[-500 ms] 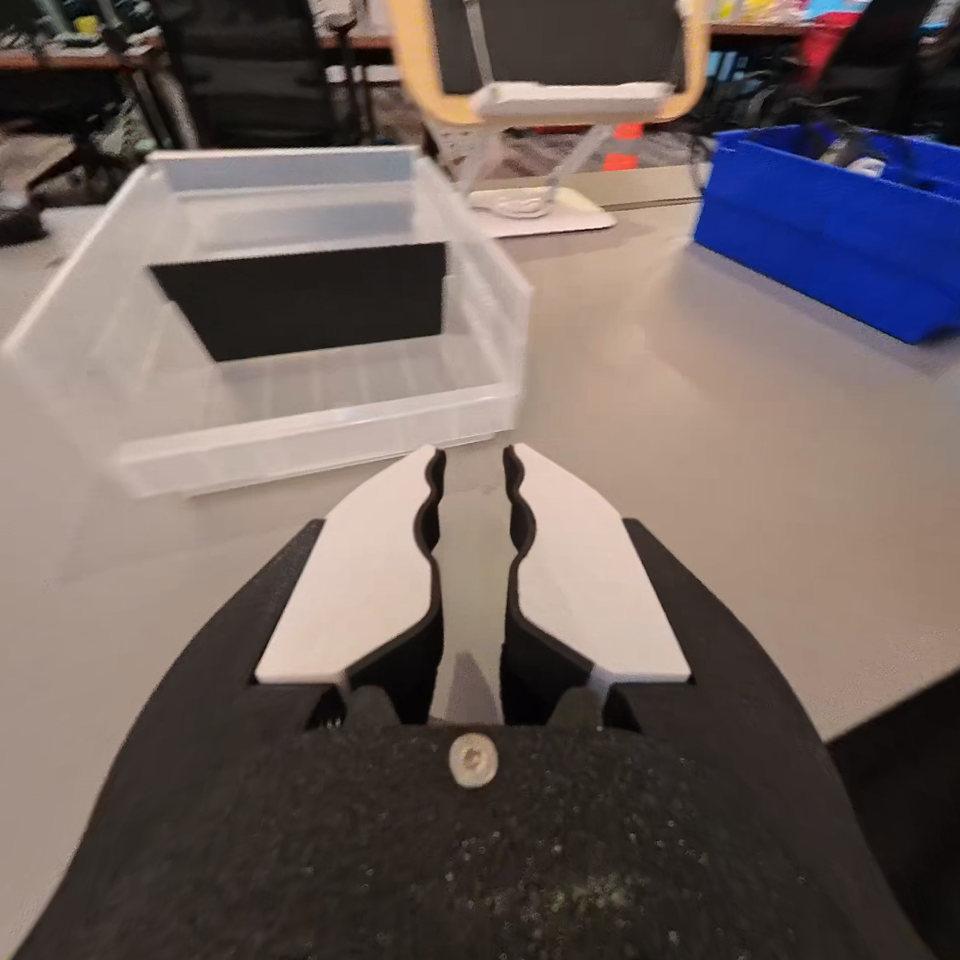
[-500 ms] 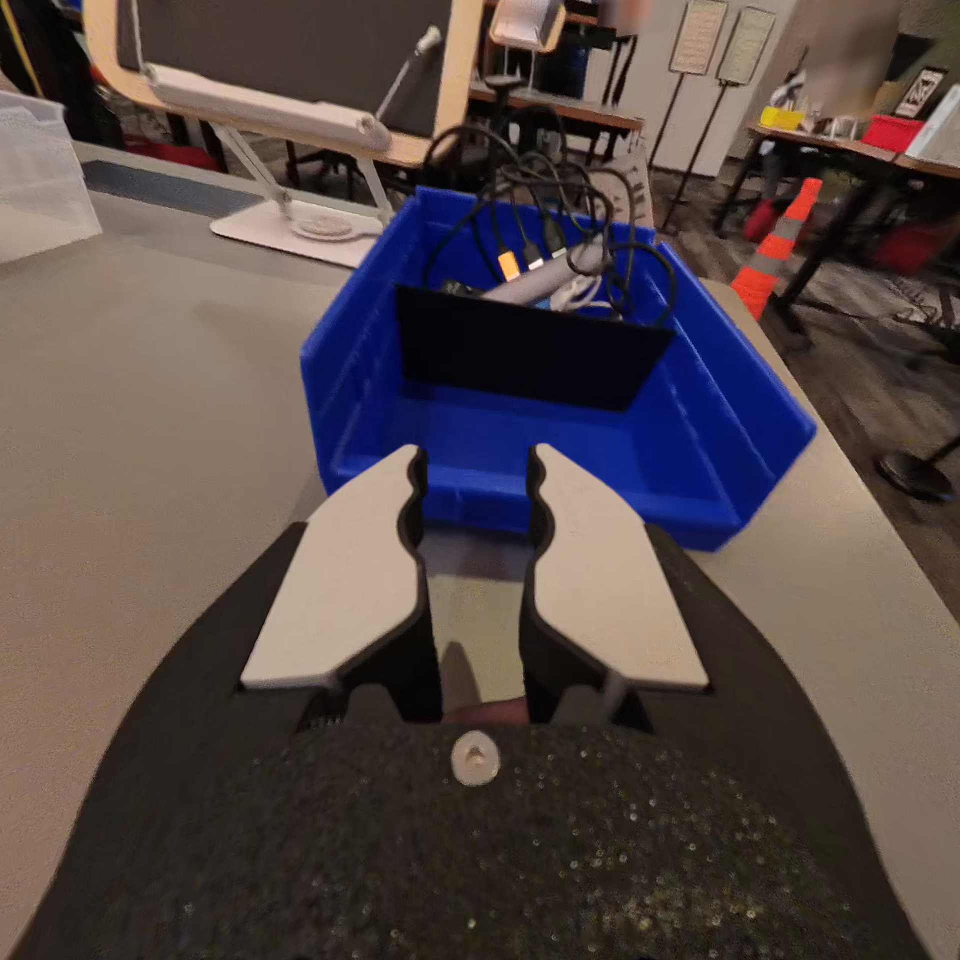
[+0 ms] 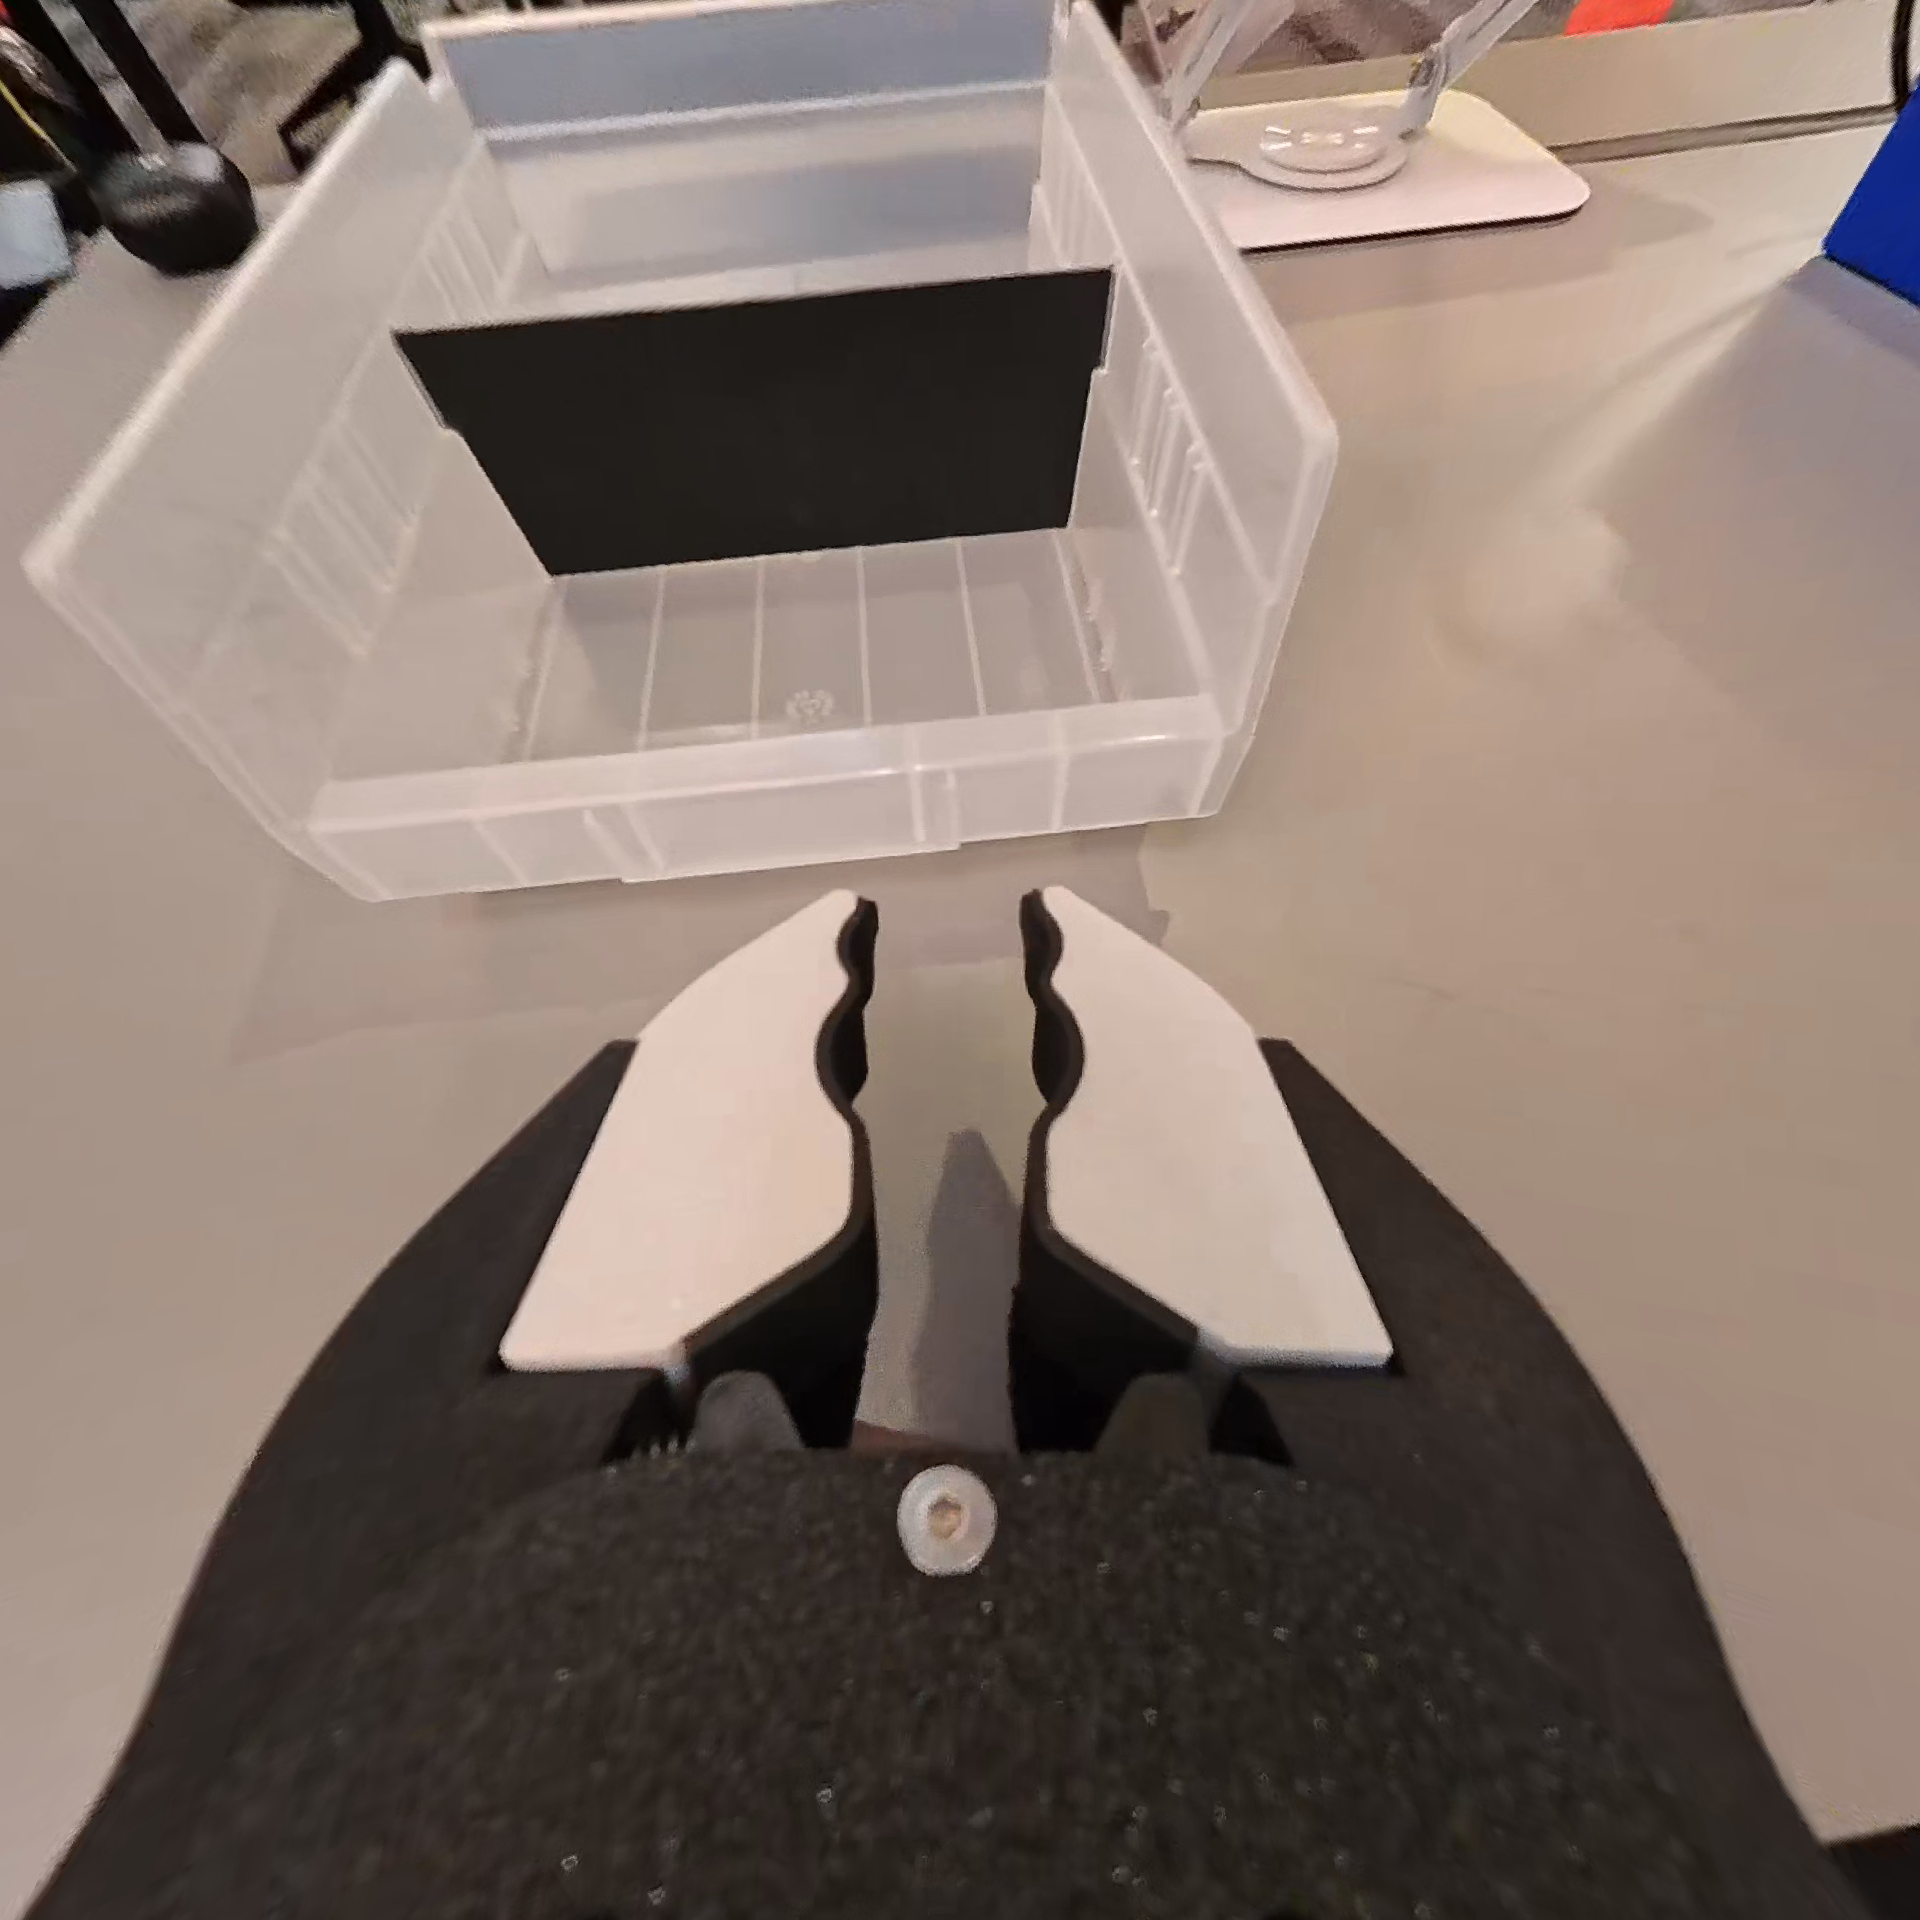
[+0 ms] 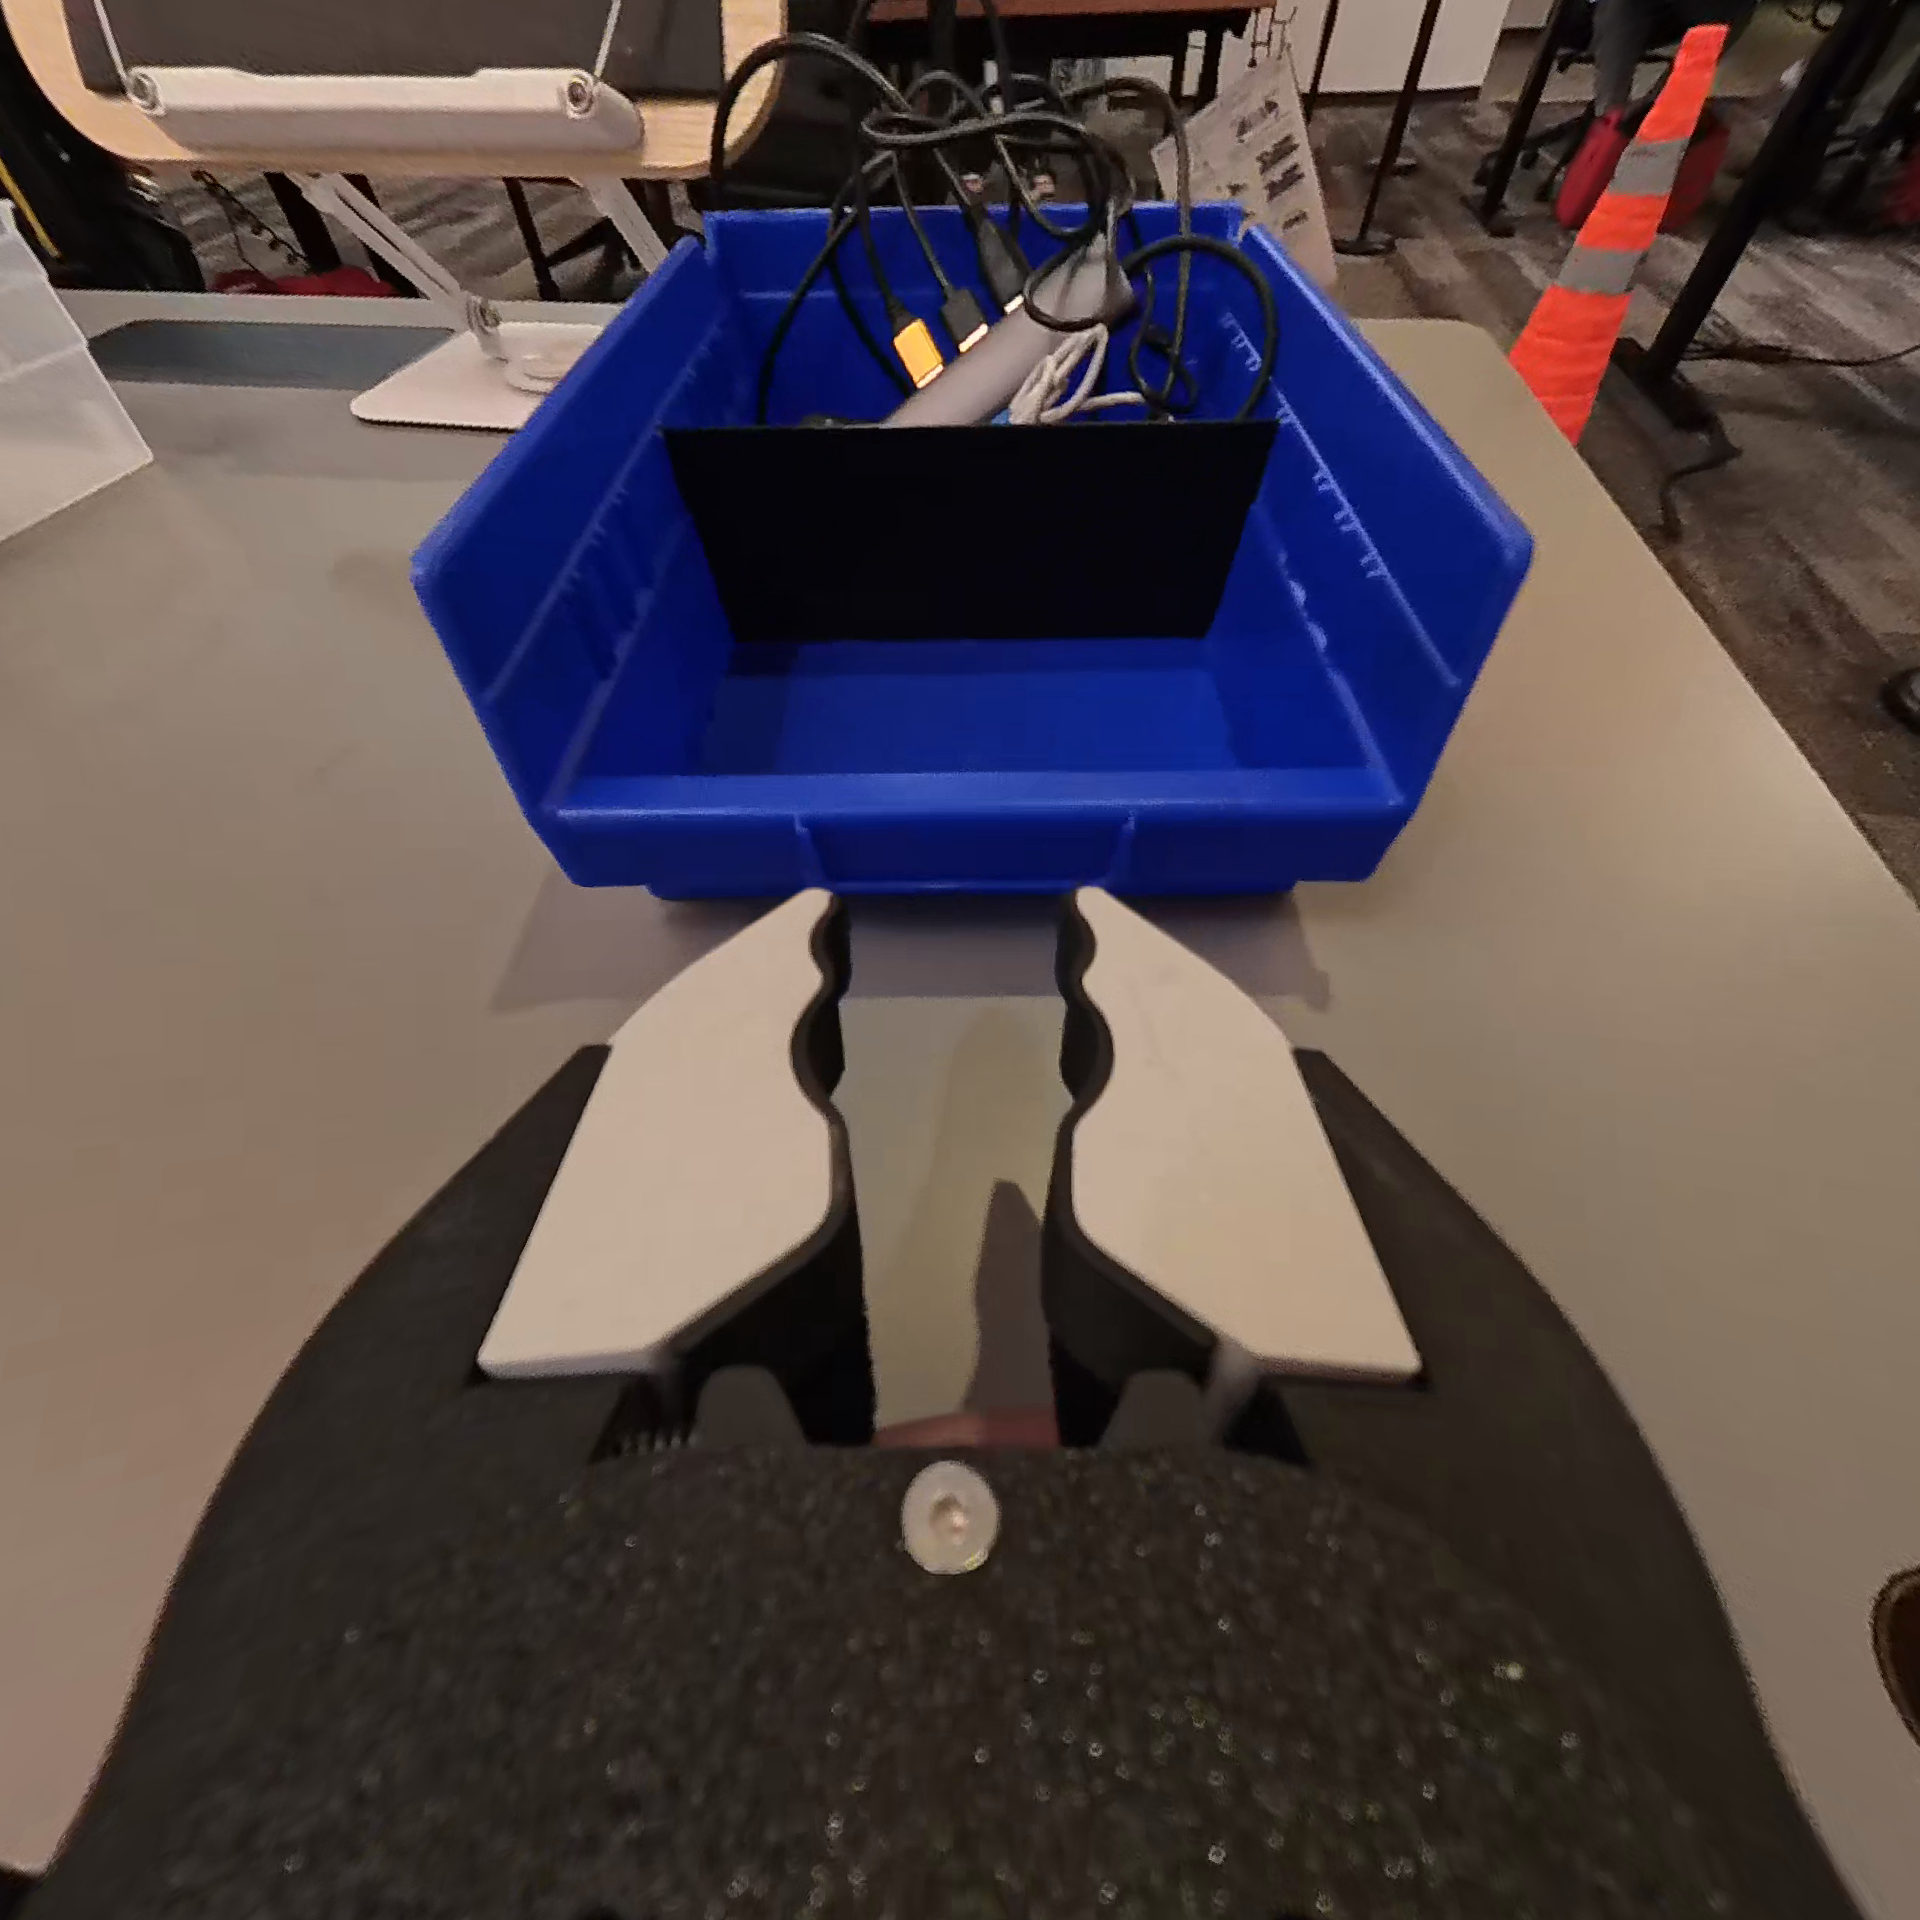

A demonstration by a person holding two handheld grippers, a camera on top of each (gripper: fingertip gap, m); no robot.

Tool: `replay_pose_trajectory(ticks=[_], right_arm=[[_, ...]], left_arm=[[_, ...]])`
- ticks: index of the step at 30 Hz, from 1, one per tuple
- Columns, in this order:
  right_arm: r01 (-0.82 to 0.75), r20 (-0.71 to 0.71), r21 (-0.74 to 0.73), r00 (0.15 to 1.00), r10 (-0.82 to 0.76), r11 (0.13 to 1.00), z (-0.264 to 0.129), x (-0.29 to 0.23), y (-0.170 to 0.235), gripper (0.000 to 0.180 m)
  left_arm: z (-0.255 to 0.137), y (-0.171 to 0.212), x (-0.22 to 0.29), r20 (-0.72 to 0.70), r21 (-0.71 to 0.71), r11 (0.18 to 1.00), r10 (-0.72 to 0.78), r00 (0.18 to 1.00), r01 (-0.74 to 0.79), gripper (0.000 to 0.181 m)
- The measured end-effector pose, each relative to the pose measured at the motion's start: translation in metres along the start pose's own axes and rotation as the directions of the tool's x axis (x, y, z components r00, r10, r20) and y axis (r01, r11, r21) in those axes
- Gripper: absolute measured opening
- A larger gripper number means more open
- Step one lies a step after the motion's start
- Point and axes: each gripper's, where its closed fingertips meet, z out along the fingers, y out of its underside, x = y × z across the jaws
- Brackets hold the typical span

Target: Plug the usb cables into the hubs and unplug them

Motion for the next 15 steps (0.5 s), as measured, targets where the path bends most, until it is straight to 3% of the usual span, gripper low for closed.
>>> replay_pose_trajectory(ticks=[15], right_arm=[[0.070, -0.032, -0.039, 0.997, -0.071, 0.997, 0.000, -0.002, 0.004, 0.038]], left_arm=[[-0.001, 0.003, -0.012, 0.024, -0.006, 1.000, 0.019, 1.000, -0.019, 0.027]])
